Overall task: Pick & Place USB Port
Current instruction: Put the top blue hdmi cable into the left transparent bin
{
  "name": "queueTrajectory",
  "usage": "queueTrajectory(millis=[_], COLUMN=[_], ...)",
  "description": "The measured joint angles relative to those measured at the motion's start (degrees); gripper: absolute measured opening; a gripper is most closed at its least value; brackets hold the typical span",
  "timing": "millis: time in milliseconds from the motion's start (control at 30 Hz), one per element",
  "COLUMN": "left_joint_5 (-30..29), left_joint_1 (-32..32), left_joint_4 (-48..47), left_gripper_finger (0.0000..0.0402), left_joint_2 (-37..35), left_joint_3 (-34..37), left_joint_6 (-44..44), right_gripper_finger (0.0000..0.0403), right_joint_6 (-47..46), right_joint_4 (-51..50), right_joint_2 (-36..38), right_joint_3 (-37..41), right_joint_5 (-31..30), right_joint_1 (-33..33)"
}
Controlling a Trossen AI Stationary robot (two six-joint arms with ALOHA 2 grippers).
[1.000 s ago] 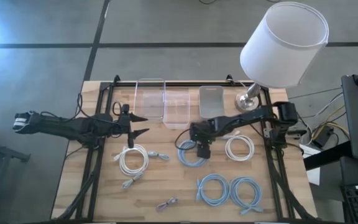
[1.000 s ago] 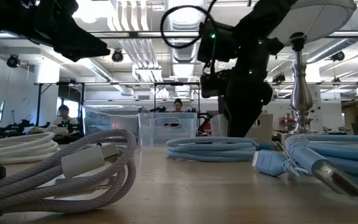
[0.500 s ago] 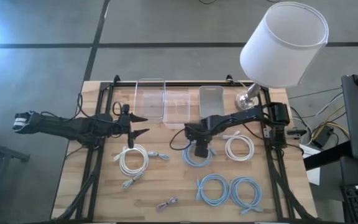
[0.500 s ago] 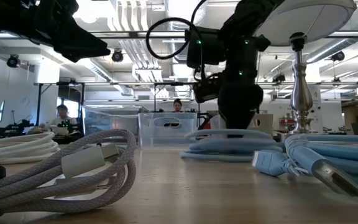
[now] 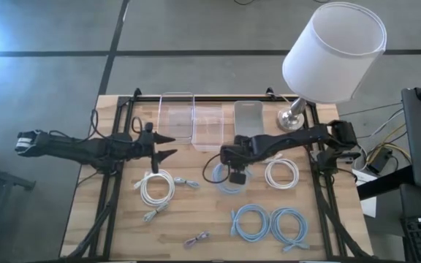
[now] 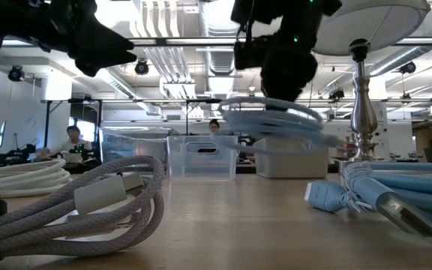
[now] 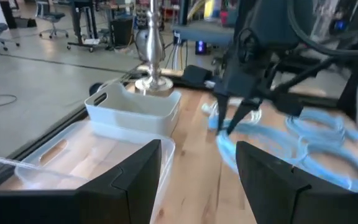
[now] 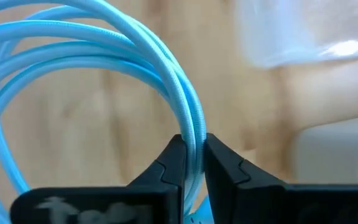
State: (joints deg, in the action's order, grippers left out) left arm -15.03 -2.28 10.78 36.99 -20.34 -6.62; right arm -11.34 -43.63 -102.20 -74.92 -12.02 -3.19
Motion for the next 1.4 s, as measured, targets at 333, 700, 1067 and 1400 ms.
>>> queueTrajectory(millis=[333,700,1067,1400], left_joint_5=[0.19,0.98,0.87,-0.96], left_joint_1=[0.00,0.00,0.00,0.04], left_joint_4=[12.47,12.72,9.66,3.41], left_gripper_finger=[0.0213,0.0213,0.0213,0.0213], left_joint_2=[9.61,23.82,31.92,38.49], left_joint_3=[0.00,-6.87,-13.93,-19.05], left_joint_6=[-10.00,-21.97,-22.02,-21.14], right_gripper_finger=[0.0039,0.0039,0.0039,0.0039], right_joint_6=[9.51,23.18,28.40,29.67], right_joint_4=[8.82,17.60,22.26,22.90], right_joint_2=[-0.19,-0.17,-0.17,-0.17], right_joint_3=[-0.81,-0.81,-0.81,-0.76], right_joint_5=[-7.64,-20.90,-21.47,-21.56], right_joint_1=[-0.71,-1.57,-1.70,-2.45])
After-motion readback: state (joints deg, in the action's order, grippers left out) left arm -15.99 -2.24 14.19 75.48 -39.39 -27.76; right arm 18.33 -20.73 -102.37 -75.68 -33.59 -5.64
